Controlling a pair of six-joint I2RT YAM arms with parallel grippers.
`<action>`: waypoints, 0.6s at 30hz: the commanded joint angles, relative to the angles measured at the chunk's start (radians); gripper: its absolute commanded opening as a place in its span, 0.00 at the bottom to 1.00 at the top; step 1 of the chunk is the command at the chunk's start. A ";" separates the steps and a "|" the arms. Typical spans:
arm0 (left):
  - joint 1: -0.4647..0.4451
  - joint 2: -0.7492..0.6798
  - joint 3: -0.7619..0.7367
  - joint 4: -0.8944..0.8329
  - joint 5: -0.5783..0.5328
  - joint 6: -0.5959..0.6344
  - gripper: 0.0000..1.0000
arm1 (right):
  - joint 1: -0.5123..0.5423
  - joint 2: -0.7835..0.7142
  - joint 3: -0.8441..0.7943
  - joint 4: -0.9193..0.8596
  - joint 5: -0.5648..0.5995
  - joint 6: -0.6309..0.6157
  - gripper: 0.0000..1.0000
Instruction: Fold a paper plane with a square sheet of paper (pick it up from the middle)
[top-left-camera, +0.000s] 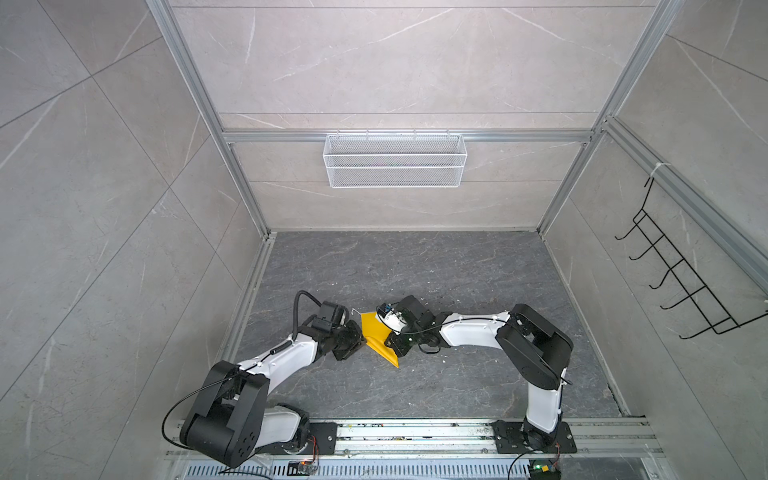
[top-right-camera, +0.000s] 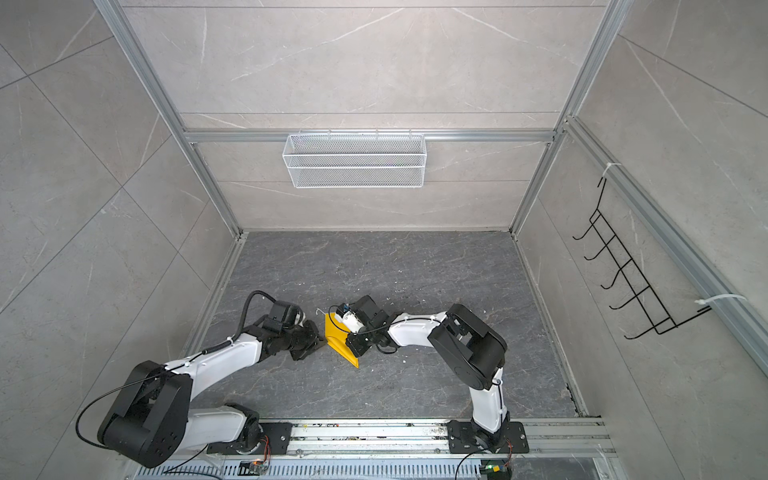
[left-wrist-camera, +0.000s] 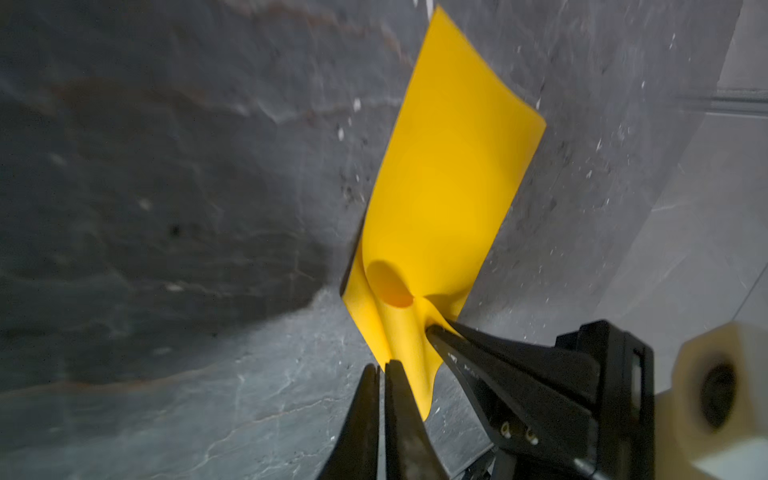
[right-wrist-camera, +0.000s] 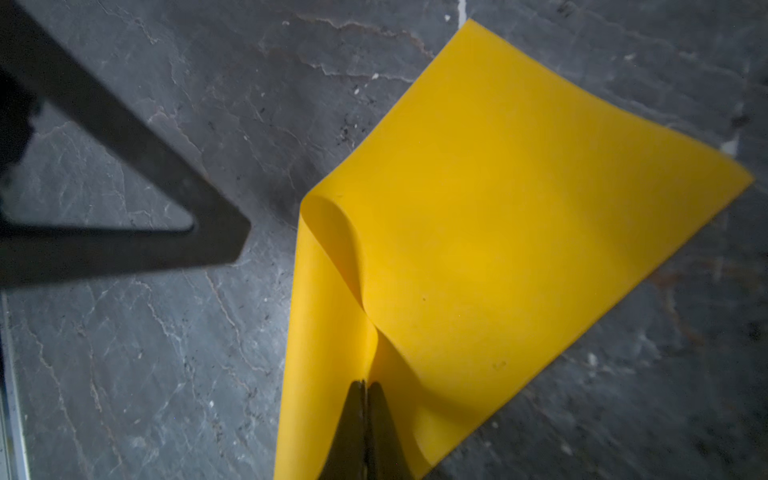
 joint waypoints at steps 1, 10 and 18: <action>-0.064 -0.024 -0.034 0.194 -0.035 -0.114 0.11 | -0.003 0.026 0.019 -0.045 -0.010 0.015 0.06; -0.120 0.082 -0.022 0.303 -0.027 -0.132 0.08 | -0.002 0.027 0.022 -0.055 -0.010 0.016 0.05; -0.120 0.100 -0.036 0.273 -0.031 -0.109 0.06 | -0.003 0.030 0.024 -0.059 -0.009 0.018 0.06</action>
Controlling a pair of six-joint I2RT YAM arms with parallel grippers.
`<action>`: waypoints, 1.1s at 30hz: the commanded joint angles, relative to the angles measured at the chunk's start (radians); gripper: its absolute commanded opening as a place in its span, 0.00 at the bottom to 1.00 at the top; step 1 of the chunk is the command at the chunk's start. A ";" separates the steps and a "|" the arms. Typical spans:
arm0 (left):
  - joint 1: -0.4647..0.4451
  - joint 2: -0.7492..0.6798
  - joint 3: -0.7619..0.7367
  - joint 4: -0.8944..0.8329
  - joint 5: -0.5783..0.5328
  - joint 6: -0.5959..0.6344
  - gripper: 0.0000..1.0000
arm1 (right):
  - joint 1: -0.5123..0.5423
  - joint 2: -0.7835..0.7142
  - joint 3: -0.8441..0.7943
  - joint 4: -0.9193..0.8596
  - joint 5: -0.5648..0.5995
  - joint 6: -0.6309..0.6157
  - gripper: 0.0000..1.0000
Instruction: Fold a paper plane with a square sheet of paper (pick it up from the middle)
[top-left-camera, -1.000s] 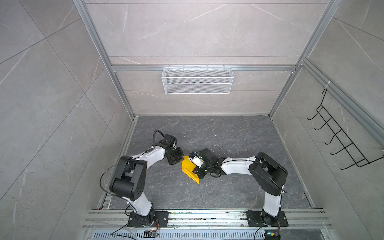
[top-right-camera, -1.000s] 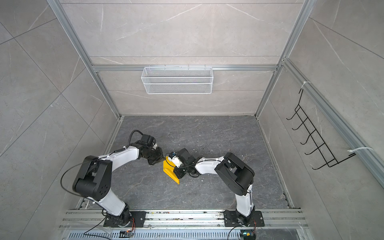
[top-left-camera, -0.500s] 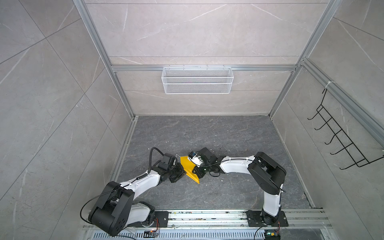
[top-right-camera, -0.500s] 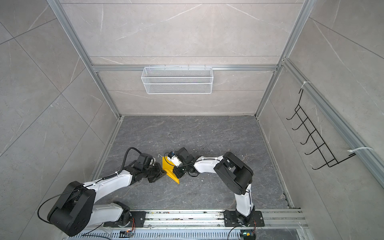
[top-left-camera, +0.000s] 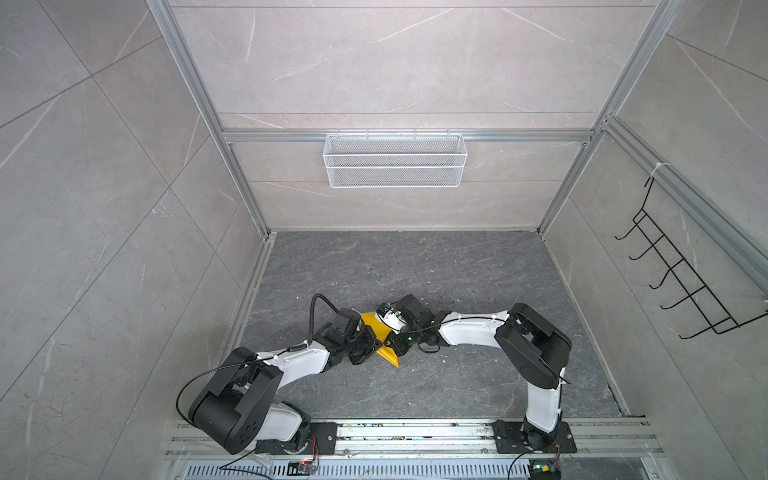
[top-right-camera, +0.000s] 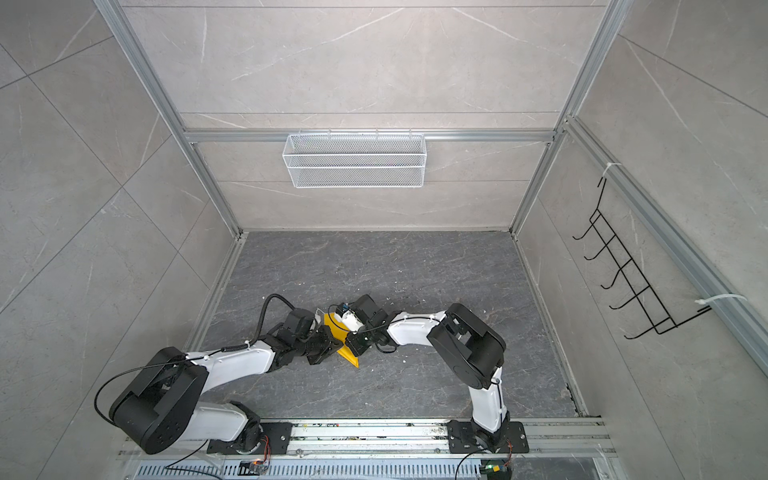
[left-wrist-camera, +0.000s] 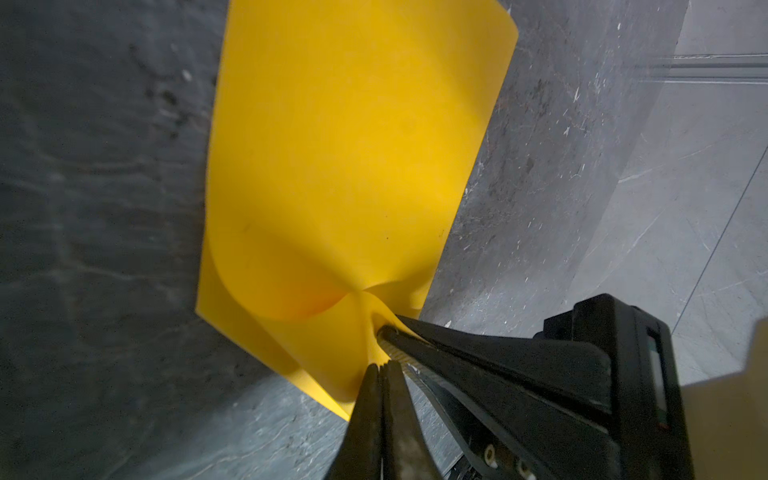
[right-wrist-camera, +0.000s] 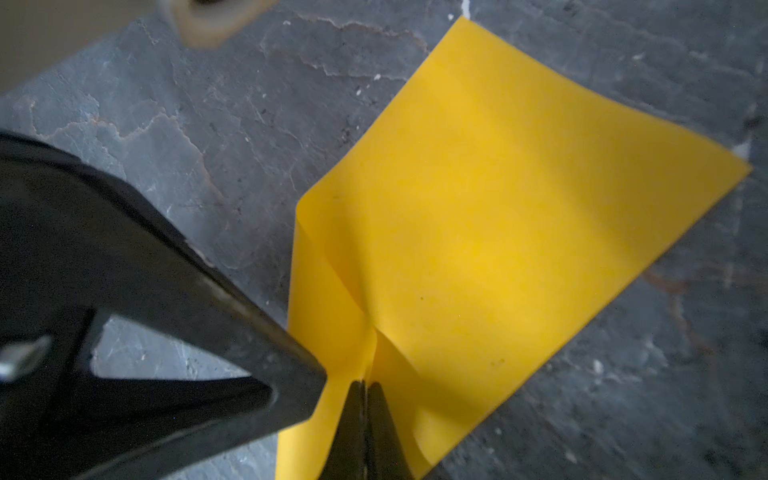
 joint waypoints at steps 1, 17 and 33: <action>-0.001 0.008 0.009 0.012 -0.009 0.010 0.06 | -0.001 0.025 0.014 -0.049 -0.002 0.018 0.06; -0.001 0.022 -0.024 0.009 -0.025 0.022 0.06 | -0.002 0.040 0.030 -0.065 -0.009 0.023 0.06; 0.000 0.029 -0.016 -0.008 -0.033 0.033 0.07 | -0.004 0.053 0.064 -0.105 -0.032 0.035 0.06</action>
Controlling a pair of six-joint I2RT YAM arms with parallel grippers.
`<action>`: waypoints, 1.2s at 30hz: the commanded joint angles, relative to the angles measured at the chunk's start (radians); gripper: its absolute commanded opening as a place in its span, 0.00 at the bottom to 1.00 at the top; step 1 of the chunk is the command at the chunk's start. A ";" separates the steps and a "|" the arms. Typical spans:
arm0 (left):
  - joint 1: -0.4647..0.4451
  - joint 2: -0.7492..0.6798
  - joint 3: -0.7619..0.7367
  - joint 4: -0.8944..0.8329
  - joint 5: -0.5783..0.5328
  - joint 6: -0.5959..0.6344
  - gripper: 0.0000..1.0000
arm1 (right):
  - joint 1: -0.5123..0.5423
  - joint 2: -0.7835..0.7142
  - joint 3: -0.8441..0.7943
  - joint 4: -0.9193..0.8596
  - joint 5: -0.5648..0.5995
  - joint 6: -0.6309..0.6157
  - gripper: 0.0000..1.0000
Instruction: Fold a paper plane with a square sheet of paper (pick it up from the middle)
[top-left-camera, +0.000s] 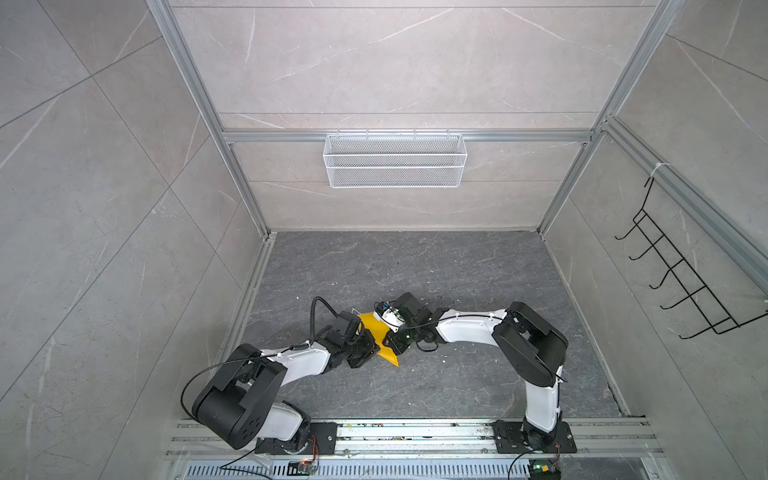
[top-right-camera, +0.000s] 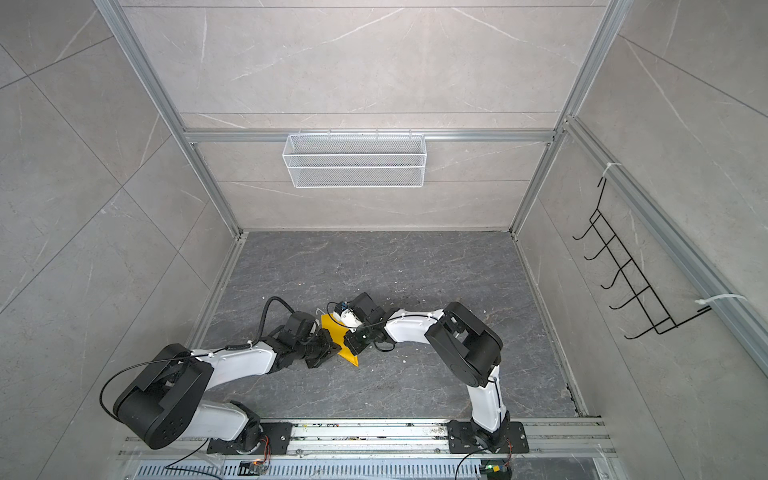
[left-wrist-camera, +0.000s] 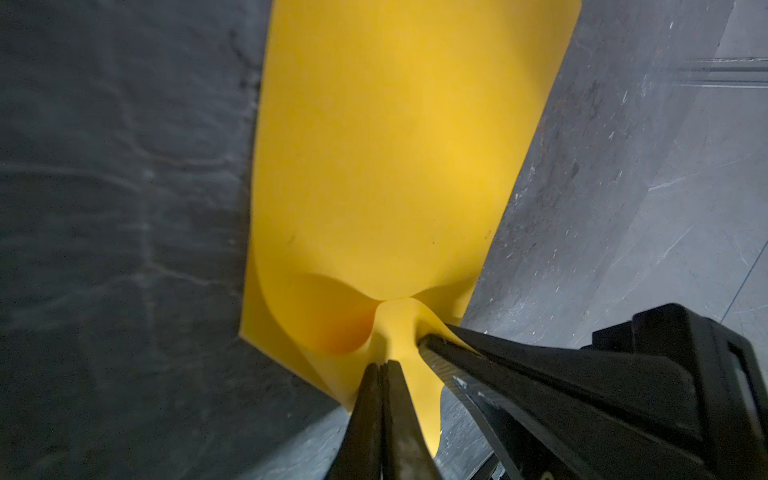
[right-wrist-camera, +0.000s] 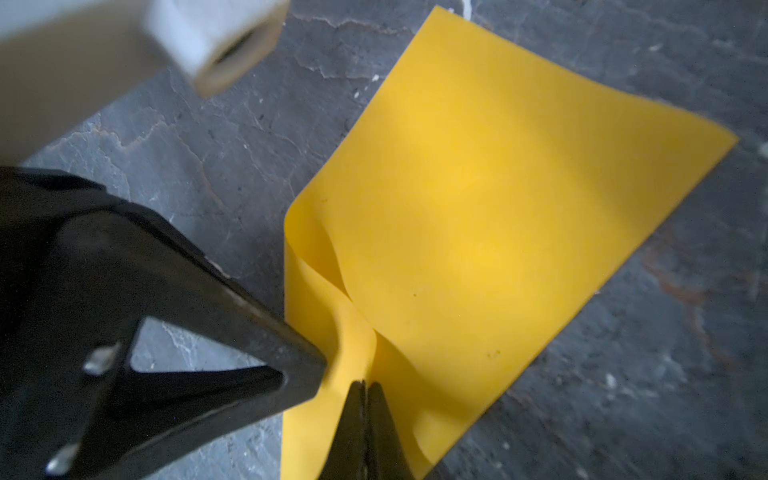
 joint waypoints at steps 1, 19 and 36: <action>0.001 -0.003 0.013 -0.018 -0.011 0.026 0.07 | 0.000 0.029 0.015 -0.053 -0.013 0.010 0.06; 0.173 0.063 0.231 -0.207 -0.018 0.191 0.10 | -0.002 0.019 0.019 -0.052 -0.029 0.005 0.06; 0.180 0.241 0.335 -0.370 -0.037 0.286 0.03 | -0.004 0.003 0.028 -0.047 -0.016 0.003 0.06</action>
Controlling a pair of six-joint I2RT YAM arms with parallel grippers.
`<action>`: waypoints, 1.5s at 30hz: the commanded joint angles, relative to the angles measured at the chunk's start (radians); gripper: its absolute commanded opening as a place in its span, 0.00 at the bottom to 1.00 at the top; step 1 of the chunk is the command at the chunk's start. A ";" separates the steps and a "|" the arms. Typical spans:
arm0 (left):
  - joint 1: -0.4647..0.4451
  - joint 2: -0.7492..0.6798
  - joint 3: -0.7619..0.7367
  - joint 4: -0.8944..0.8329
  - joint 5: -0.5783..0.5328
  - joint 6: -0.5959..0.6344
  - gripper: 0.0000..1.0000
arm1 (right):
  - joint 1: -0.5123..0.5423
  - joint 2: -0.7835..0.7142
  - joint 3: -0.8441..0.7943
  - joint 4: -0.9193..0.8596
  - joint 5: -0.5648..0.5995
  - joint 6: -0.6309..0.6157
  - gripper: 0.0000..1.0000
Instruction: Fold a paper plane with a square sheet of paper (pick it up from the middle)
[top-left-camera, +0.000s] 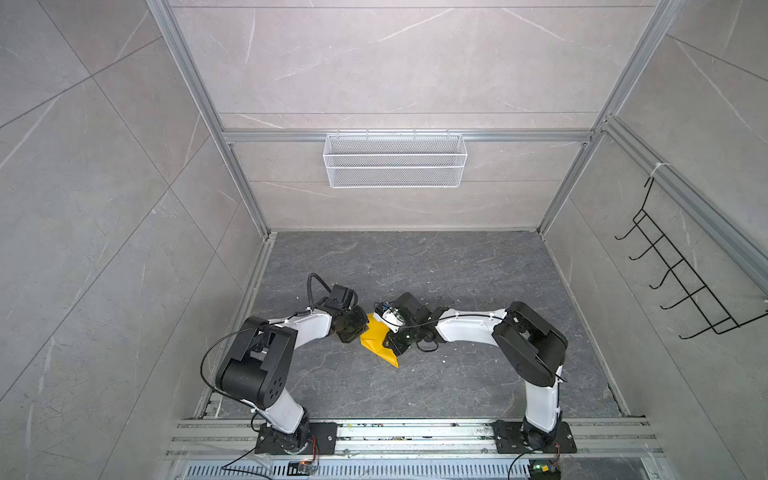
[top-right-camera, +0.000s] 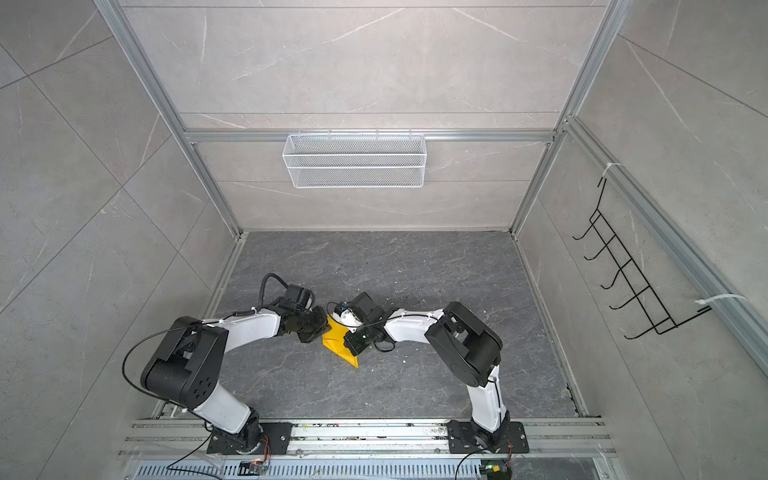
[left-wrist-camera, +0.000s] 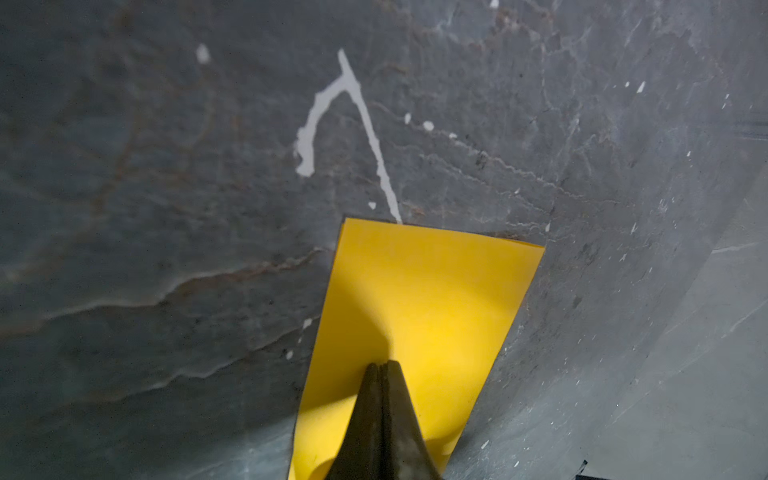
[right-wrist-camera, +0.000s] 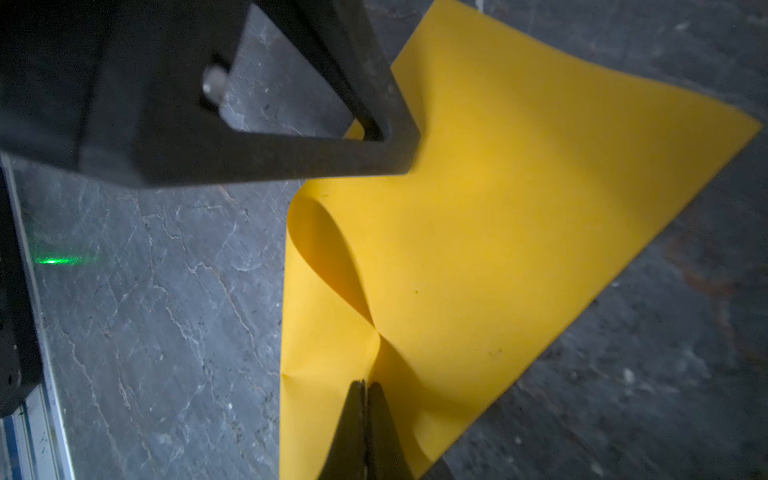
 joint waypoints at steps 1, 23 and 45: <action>0.003 0.037 0.021 -0.094 -0.007 0.057 0.03 | -0.003 -0.001 0.019 -0.020 0.002 0.003 0.06; 0.001 0.088 0.060 -0.136 0.004 0.116 0.00 | -0.009 0.021 0.029 -0.036 0.022 0.000 0.05; 0.002 -0.168 0.017 -0.144 0.006 0.039 0.06 | -0.007 0.050 0.024 -0.061 0.044 0.001 0.05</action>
